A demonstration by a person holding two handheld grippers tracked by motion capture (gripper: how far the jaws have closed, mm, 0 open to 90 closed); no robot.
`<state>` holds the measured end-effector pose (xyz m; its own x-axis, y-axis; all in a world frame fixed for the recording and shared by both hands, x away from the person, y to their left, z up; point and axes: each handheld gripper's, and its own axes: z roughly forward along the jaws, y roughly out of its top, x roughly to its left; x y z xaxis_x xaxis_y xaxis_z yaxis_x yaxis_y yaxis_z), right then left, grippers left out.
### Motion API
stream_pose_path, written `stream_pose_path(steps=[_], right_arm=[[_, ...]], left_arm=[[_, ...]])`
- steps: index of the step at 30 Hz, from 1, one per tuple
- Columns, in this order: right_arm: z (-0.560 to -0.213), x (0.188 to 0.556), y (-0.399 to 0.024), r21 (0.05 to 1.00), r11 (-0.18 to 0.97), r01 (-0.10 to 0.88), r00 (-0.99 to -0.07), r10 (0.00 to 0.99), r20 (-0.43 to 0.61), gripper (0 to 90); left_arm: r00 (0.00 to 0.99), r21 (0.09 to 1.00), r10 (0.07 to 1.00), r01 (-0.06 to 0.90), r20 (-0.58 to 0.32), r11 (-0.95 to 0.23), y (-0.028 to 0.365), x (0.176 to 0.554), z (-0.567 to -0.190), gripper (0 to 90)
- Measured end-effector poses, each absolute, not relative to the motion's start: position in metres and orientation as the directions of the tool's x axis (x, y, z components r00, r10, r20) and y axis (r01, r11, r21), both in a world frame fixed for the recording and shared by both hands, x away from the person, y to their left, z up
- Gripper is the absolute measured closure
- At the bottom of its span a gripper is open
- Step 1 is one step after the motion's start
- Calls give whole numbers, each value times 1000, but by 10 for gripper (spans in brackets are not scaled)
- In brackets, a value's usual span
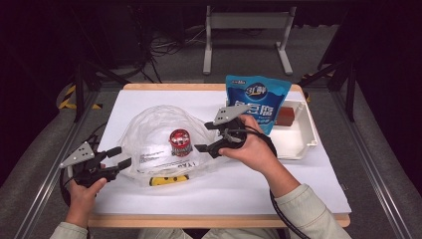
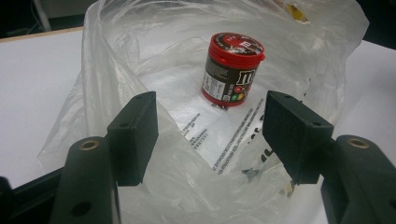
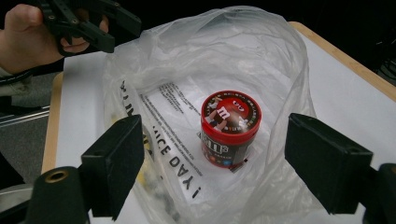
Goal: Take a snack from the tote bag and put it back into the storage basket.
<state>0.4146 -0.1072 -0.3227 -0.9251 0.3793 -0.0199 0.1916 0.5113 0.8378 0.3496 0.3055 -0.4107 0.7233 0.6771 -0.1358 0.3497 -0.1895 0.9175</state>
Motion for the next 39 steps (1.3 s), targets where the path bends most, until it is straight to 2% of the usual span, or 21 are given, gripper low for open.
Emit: stream_pose_path(steps=[27,39], right_arm=[[-350,439,-60,823,538,184,-943,332,-6,192],[-376,457,-50,800,559,218,-933,360,3,157]], left_arm=[[724,918,675,351,-142,-183,306,350,-411,366],[726,919,674,349,-140,-185,307,350,-411,366]])
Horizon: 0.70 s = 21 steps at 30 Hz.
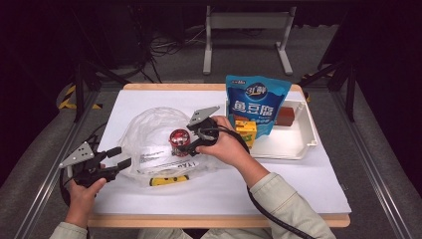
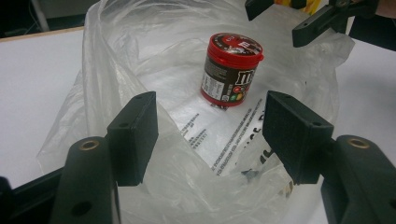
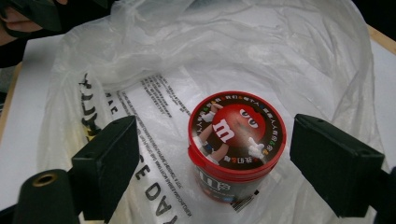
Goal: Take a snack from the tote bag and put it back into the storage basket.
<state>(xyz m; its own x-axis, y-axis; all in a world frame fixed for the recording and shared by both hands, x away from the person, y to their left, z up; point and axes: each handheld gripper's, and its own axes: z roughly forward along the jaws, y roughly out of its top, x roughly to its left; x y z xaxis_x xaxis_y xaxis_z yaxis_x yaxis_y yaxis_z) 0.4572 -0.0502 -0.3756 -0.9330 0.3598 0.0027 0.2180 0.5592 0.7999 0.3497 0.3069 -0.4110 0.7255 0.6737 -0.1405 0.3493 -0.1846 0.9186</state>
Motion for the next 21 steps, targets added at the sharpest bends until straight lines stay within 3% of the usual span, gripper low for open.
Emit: stream_pose_path(steps=[21], right_arm=[[-409,474,-35,758,608,237,-924,382,-17,139]], left_arm=[[727,920,673,346,-140,-183,307,349,-411,365]])
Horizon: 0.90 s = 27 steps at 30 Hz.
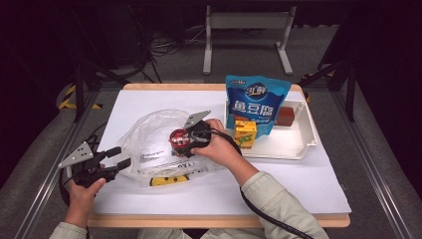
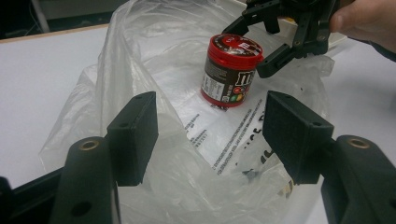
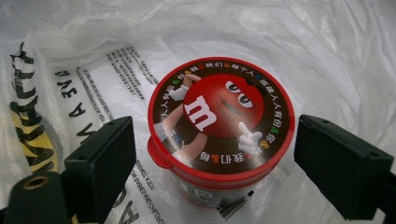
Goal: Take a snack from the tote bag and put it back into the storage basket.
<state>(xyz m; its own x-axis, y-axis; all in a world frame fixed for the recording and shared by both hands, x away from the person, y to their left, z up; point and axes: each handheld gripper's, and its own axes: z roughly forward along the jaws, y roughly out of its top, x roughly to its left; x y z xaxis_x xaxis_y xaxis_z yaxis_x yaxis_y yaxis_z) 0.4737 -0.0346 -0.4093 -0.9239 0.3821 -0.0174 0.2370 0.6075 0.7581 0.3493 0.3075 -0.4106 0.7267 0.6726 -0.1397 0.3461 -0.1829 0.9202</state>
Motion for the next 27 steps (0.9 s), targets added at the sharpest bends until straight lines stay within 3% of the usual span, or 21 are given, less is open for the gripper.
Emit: stream_pose_path(steps=[22,27], right_arm=[[-431,481,-20,734,636,240,-923,383,-30,165],[-431,482,-19,731,643,229,-925,378,-43,250]], left_arm=[[725,920,674,347,-141,-181,308,349,-411,364],[726,920,673,346,-140,-182,308,349,-410,364]])
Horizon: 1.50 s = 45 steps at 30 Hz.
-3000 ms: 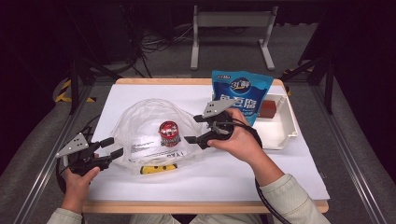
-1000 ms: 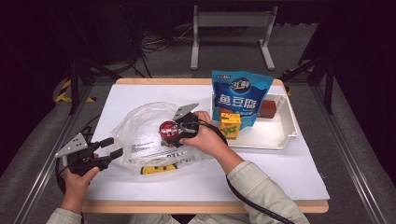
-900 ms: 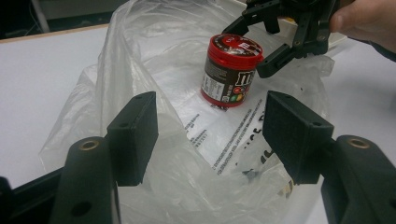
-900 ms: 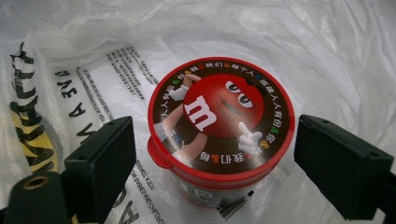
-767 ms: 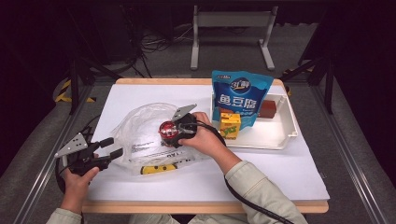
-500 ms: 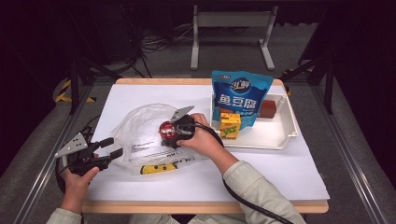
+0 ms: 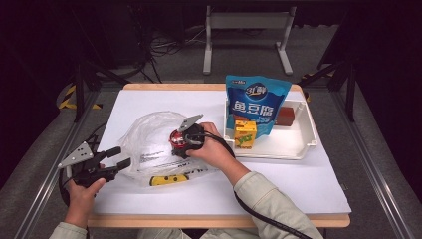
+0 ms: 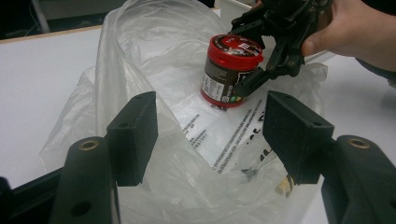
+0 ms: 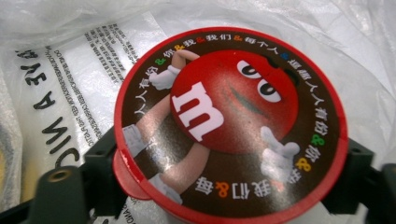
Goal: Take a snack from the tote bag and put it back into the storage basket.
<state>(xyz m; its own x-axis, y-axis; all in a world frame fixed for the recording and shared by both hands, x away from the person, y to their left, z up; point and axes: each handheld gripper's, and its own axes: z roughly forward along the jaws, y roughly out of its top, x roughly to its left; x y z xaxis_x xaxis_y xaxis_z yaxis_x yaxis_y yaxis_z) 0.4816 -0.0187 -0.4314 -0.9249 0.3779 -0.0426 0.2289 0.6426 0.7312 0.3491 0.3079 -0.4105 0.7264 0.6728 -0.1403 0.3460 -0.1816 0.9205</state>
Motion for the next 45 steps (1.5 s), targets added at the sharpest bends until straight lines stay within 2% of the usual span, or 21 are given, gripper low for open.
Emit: stream_pose_path(steps=[17,45], right_arm=[[-425,477,-18,723,657,215,-927,370,-61,258],[-358,452,-27,751,641,160,-941,329,-80,257]], left_arm=[[727,920,672,348,-142,-181,308,350,-411,363],[725,919,673,350,-145,-179,308,350,-411,363]])
